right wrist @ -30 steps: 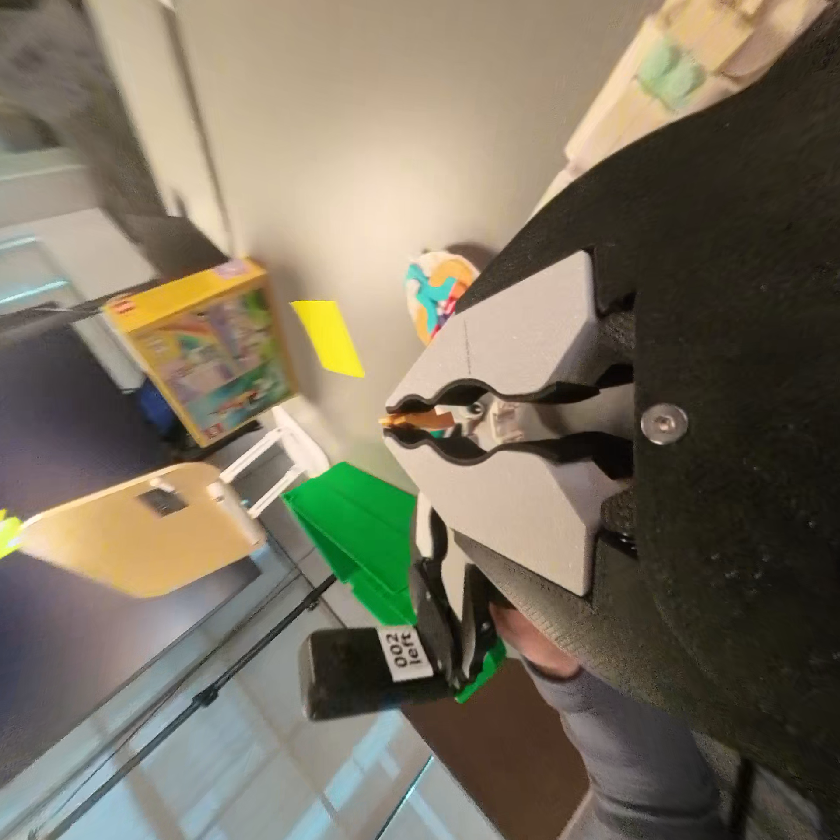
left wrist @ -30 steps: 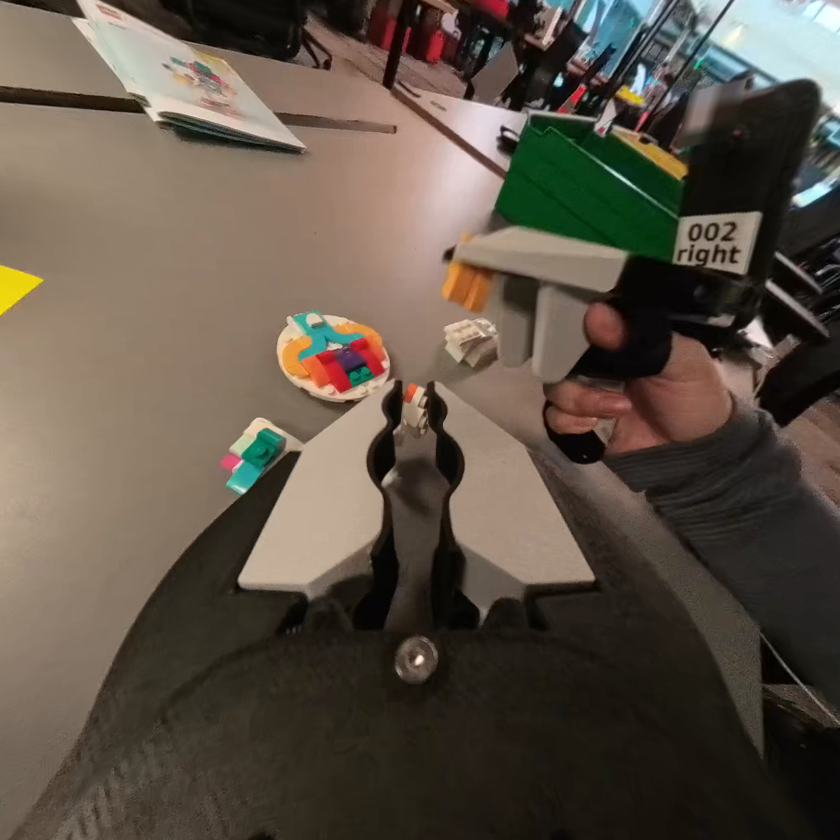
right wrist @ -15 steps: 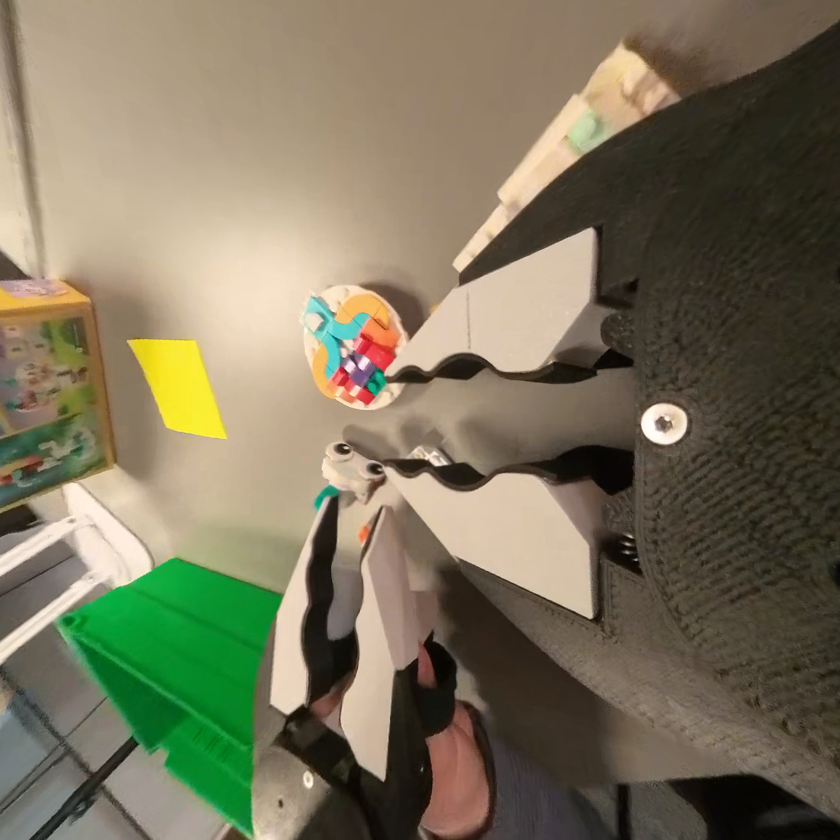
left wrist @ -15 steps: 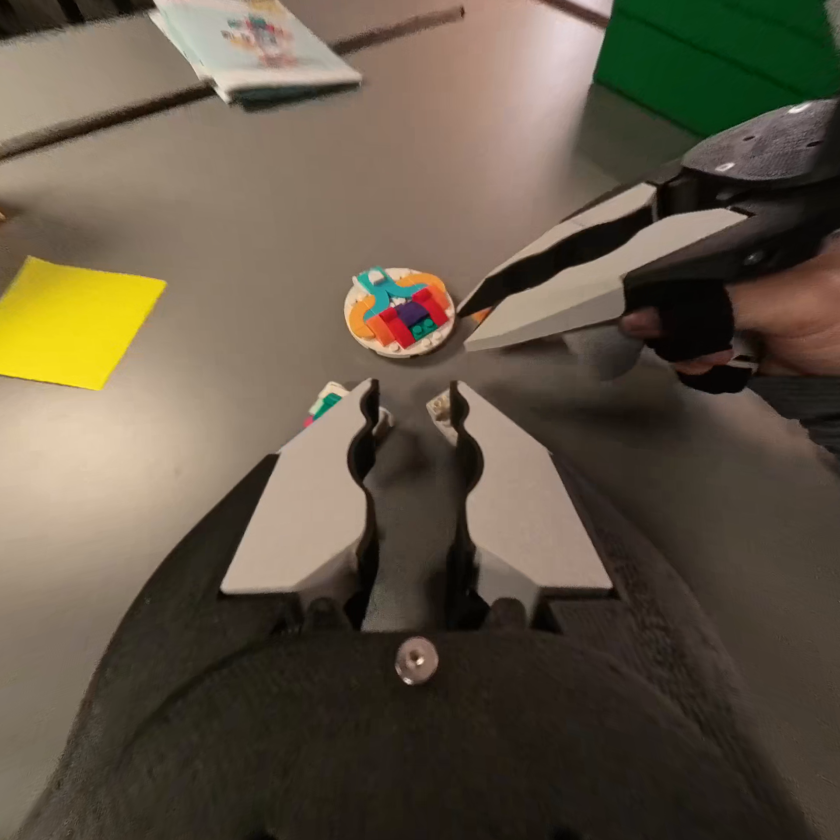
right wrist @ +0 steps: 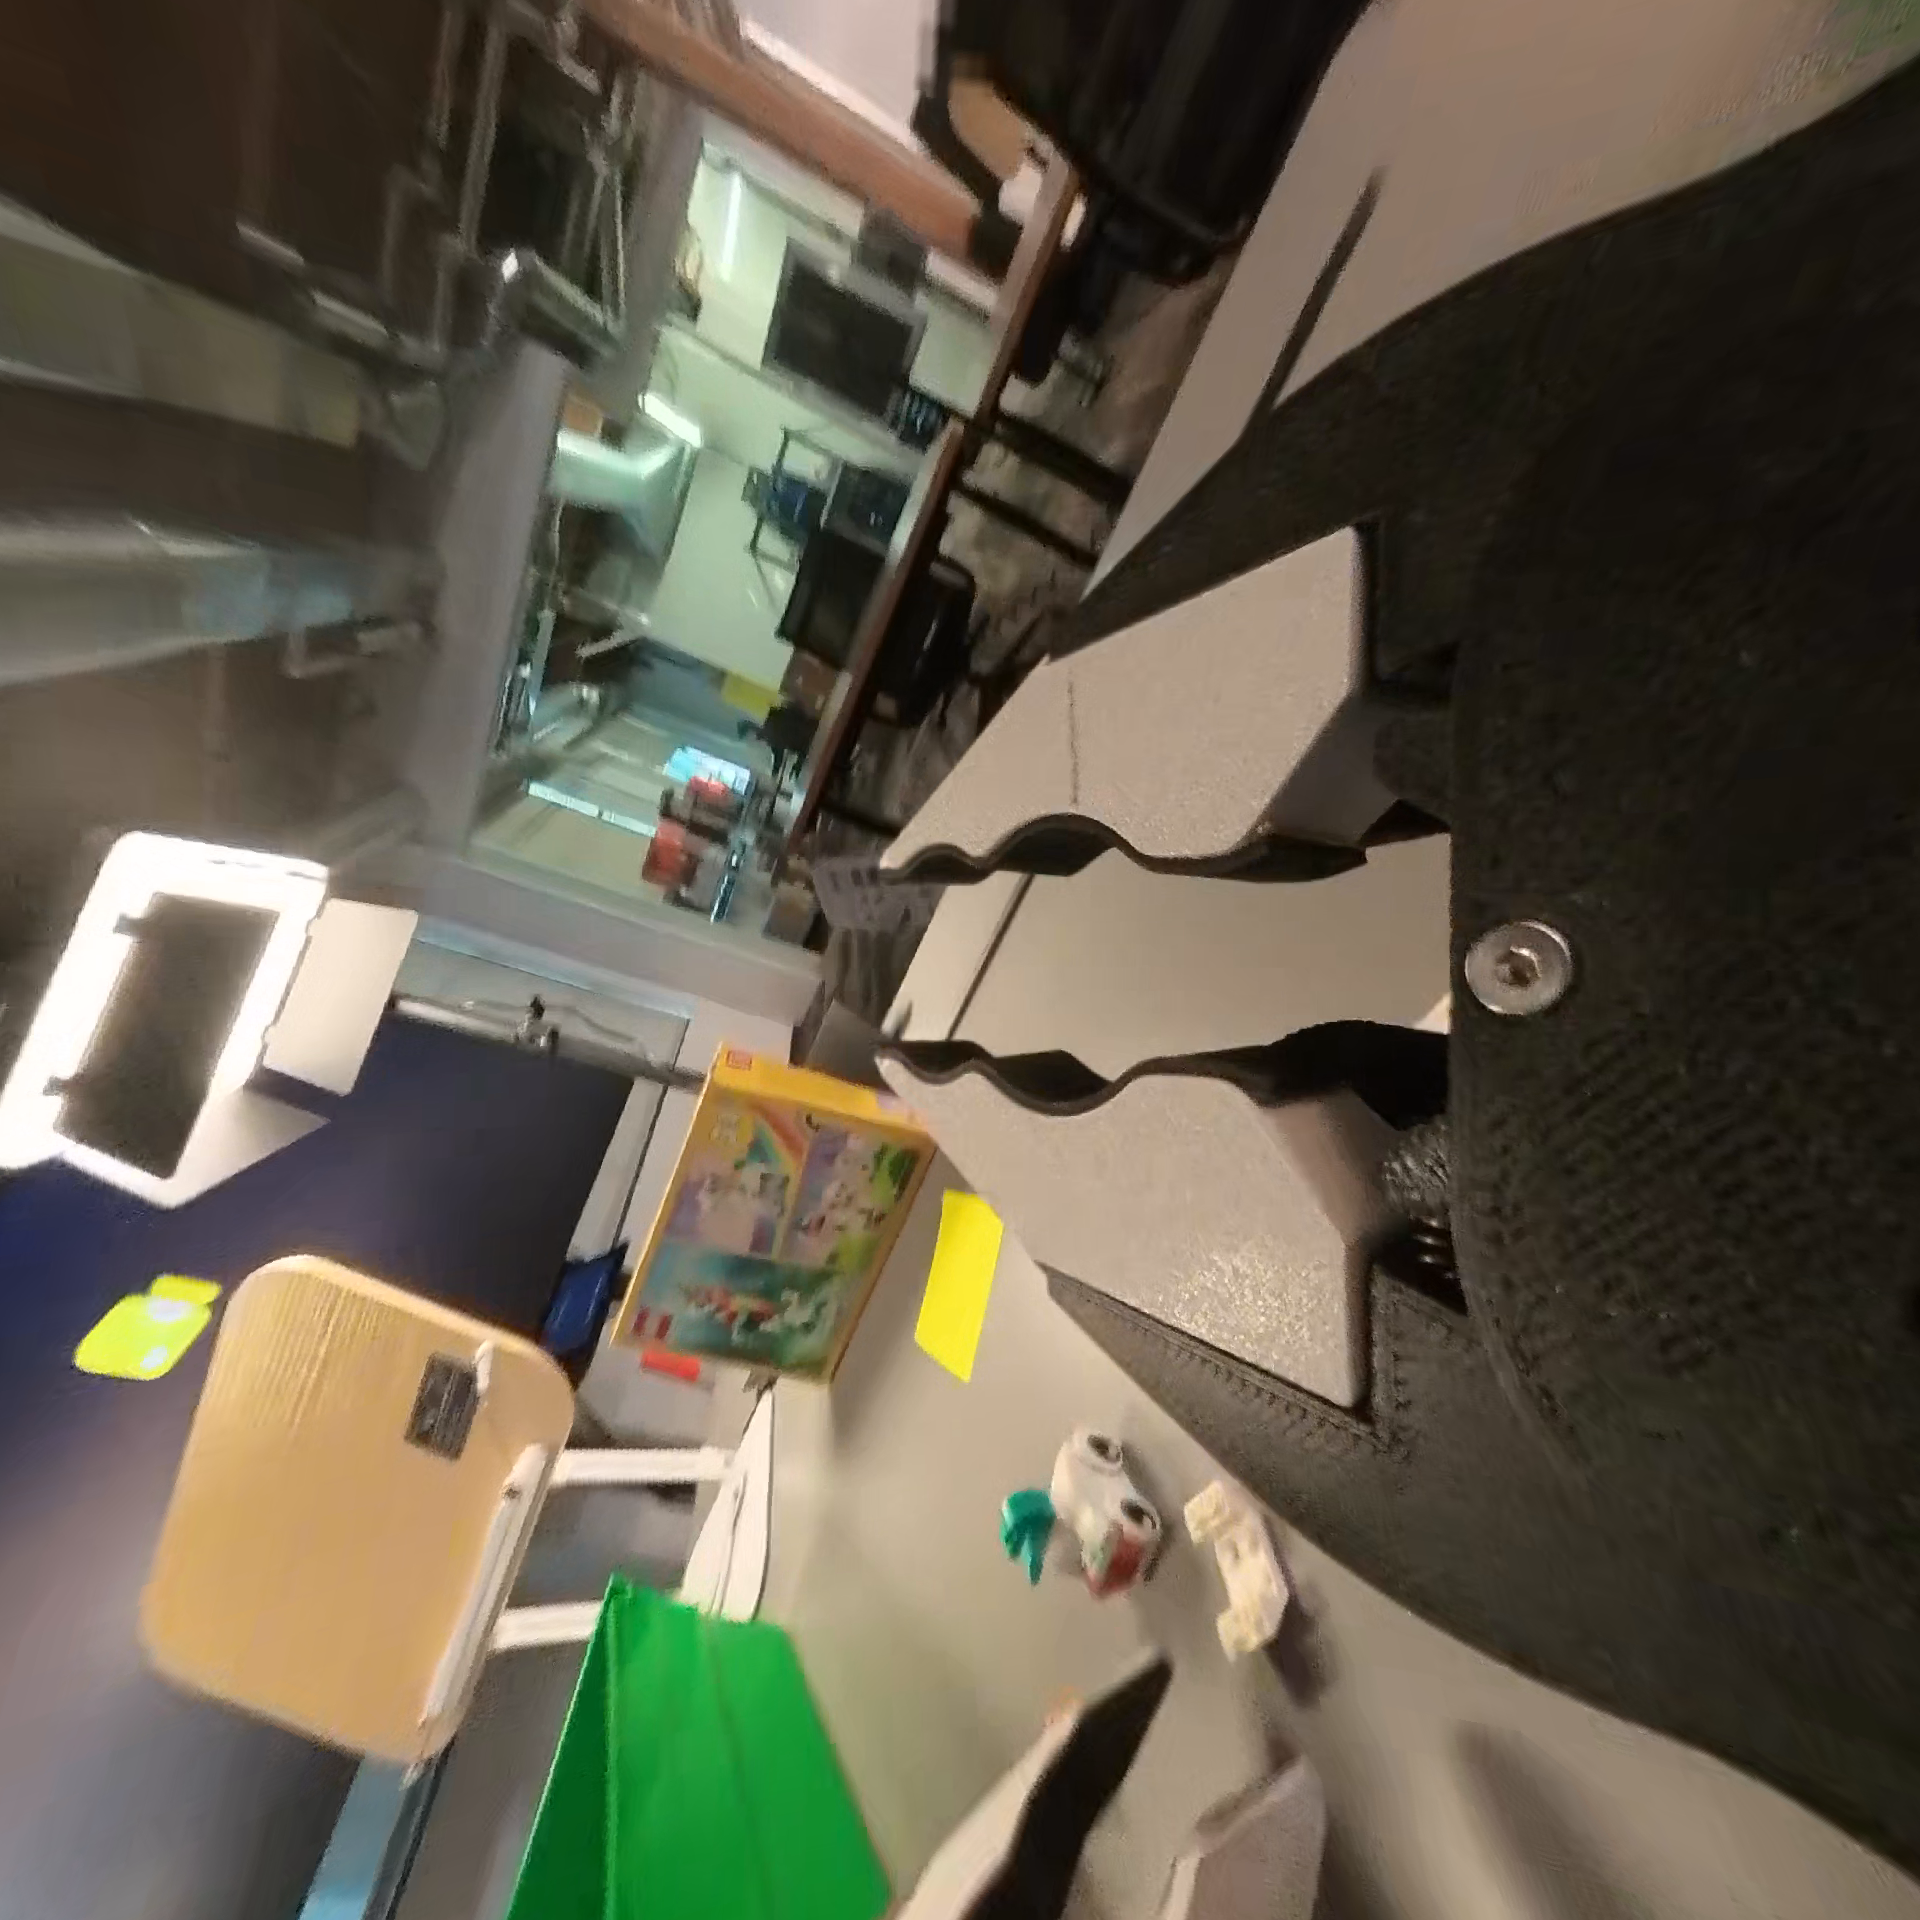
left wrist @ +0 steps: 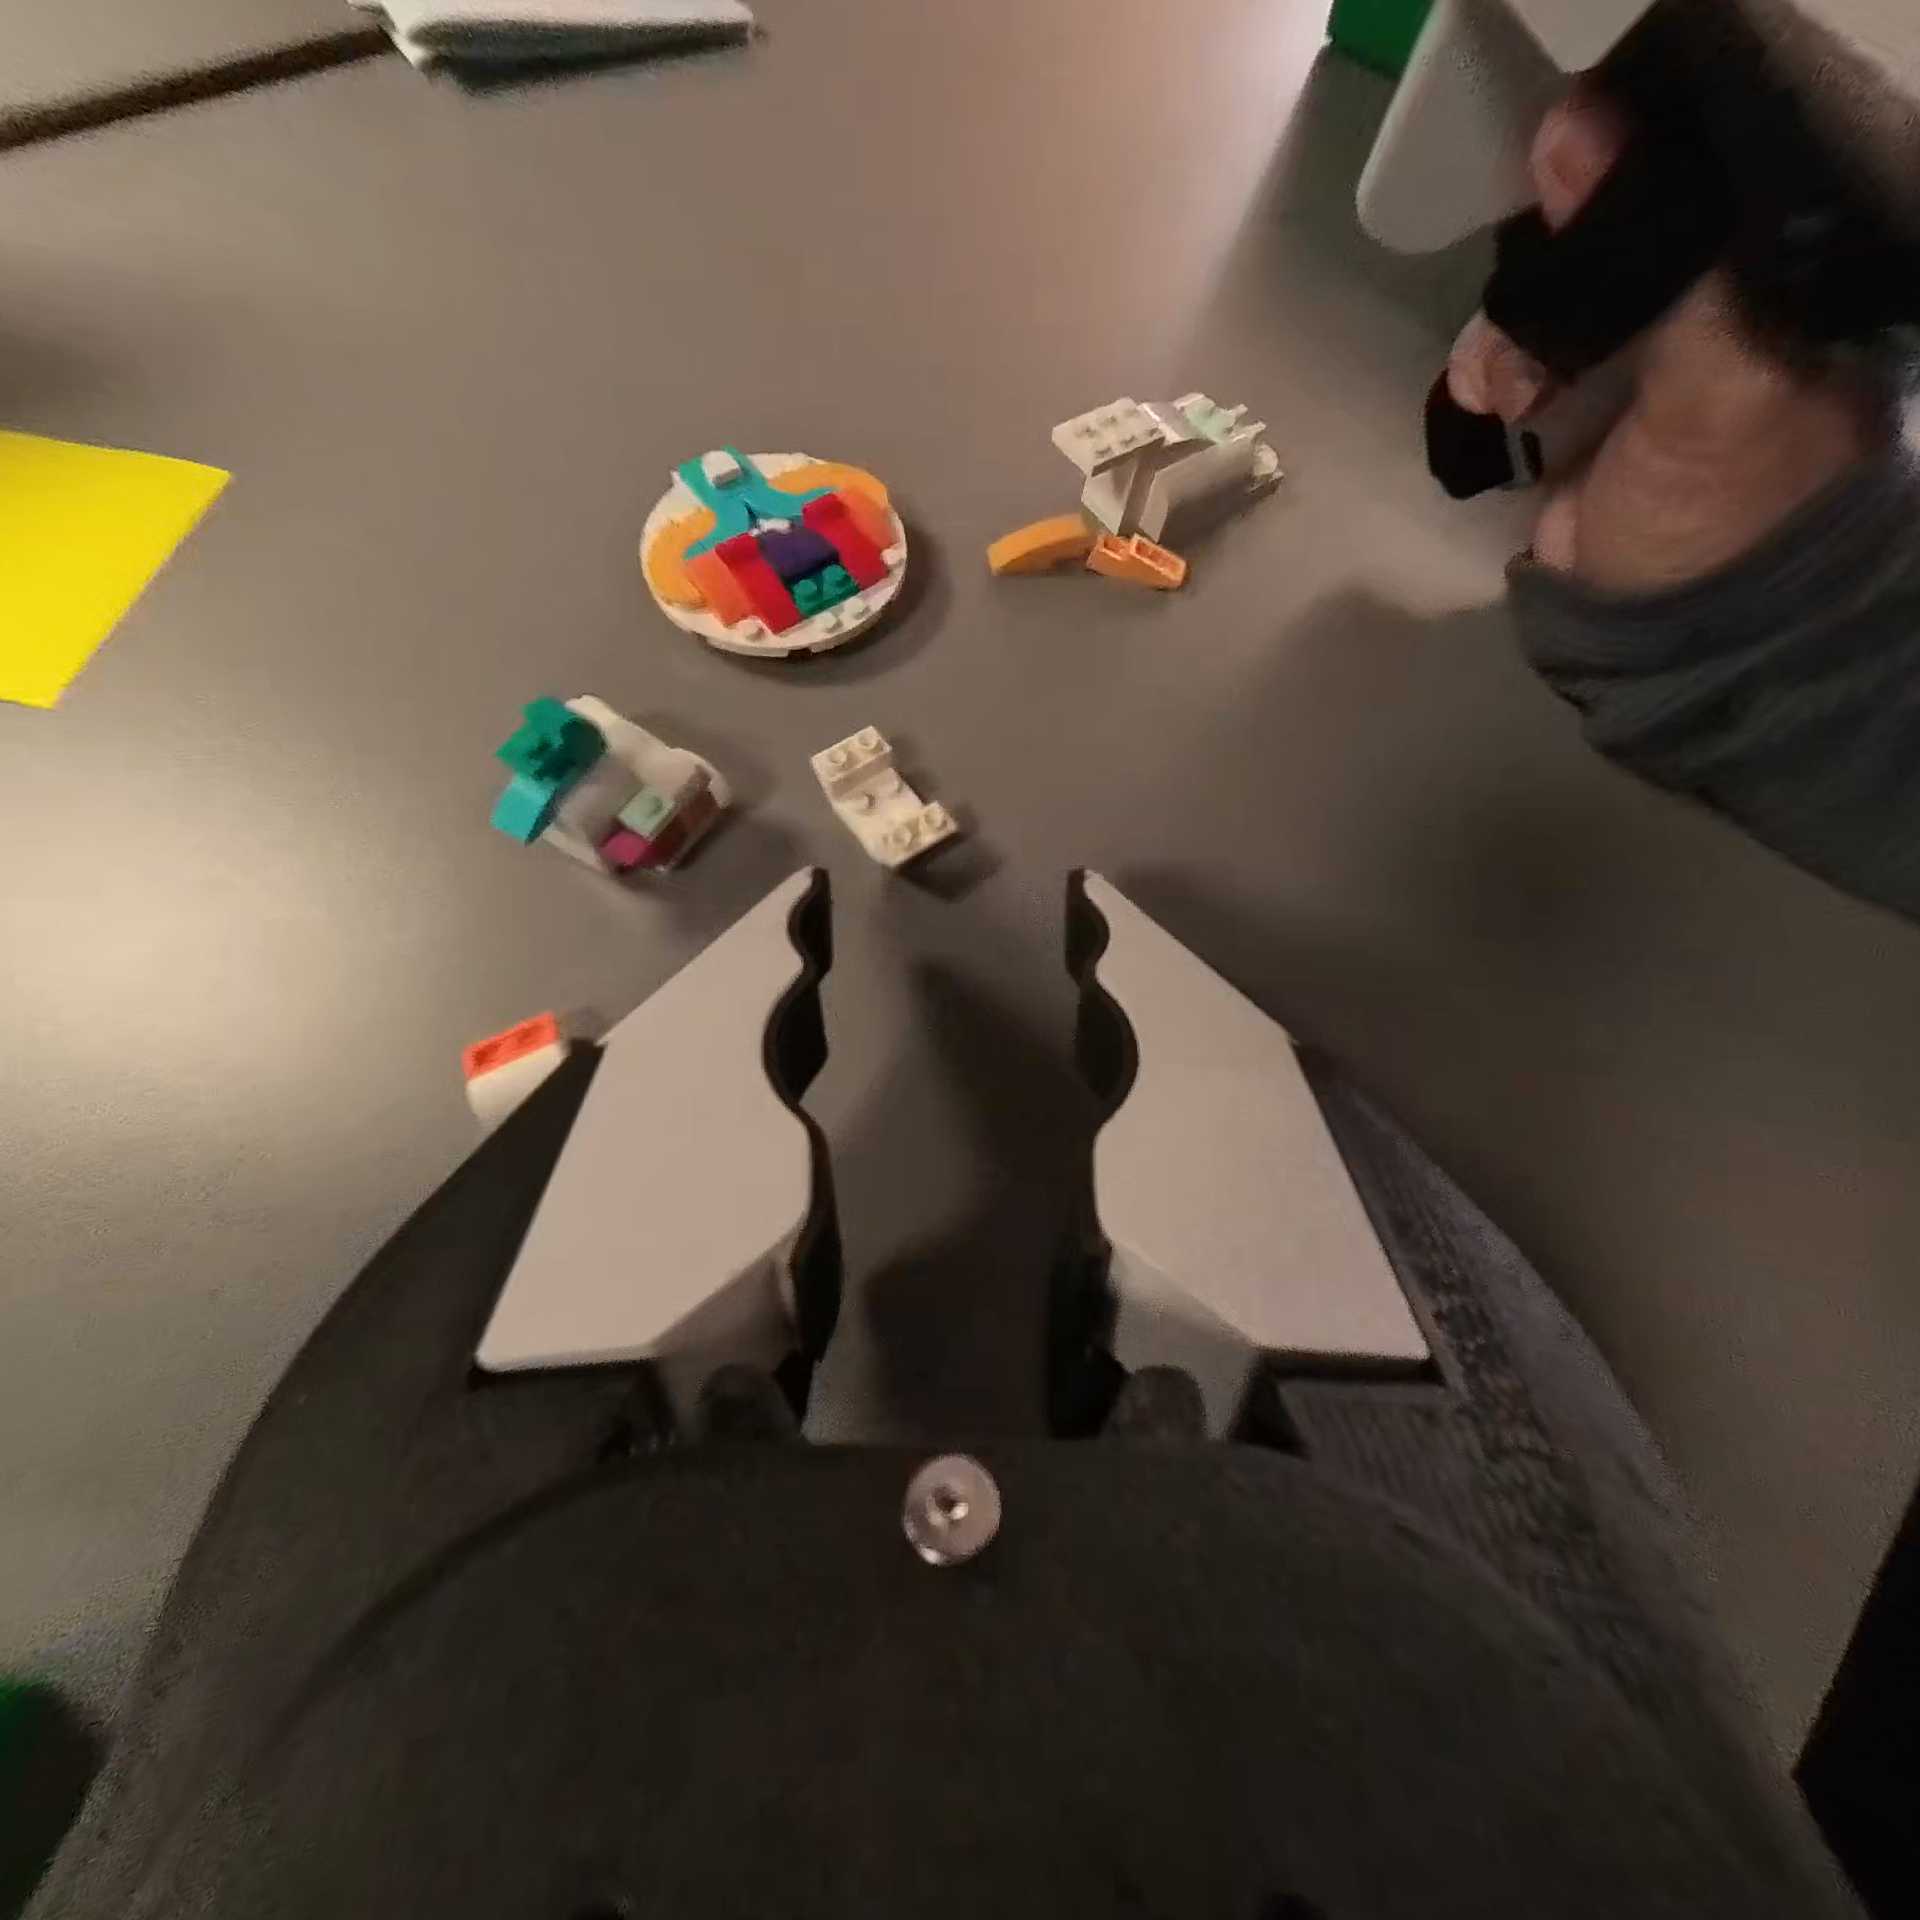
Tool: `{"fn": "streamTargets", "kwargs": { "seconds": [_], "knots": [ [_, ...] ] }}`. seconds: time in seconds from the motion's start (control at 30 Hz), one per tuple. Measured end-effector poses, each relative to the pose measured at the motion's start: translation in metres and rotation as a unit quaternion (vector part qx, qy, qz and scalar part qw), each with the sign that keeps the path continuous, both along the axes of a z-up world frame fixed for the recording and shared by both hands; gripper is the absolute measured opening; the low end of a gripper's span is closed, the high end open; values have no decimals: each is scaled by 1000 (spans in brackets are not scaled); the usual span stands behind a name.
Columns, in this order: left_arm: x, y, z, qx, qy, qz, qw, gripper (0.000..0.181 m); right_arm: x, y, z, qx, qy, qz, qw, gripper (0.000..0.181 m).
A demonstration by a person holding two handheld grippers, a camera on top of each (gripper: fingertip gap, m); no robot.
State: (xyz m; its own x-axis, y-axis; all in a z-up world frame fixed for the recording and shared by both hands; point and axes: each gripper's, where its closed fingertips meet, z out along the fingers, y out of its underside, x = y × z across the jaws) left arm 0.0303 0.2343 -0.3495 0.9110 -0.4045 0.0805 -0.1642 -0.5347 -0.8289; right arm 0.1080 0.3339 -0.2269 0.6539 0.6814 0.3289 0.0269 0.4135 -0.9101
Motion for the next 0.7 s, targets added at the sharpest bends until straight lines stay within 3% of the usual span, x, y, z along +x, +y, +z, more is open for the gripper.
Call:
{"fn": "streamTargets", "kwargs": {
  "seconds": [0.17, 0.2, 0.27, 0.37, 0.4, 0.47, 0.57, 0.63, 0.7],
  "knots": [
    [4, 25, -18, -42, 58, 17, 997, 42, -9, 4, -7, -25, -3, 36, 999, 26],
    [8, 28, -19, -44, 60, 12, 997, 40, -11, 4, -7, -27, -2, 45, 999, 26],
    [10, 31, -19, -44, 80, 10, 996, 15, -13, 5, -8, -32, -1, 59, 998, 25],
    [7, 28, -15, -33, 92, 12, 995, 15, -16, 6, -9, -42, 2, 82, 996, 24],
    [12, 24, -5, -13, 55, 0, 998, 15, -15, 6, -9, -47, 5, 87, 995, 23],
    [27, 7, 39, 37, -103, -32, 993, 15, -13, 8, -7, -59, 21, 99, 993, 22],
    [10, -30, 119, 83, -343, -62, 933, 14, -11, 7, -5, -81, 44, 119, 989, 21],
    [-22, -50, 151, 98, -405, -56, 907, 14, -13, 7, -6, -91, 46, 130, 986, 21],
    [-56, -68, 171, 111, -426, -37, 897, 14, -16, 3, -8, -95, 41, 144, 984, 19]
  ]
}}
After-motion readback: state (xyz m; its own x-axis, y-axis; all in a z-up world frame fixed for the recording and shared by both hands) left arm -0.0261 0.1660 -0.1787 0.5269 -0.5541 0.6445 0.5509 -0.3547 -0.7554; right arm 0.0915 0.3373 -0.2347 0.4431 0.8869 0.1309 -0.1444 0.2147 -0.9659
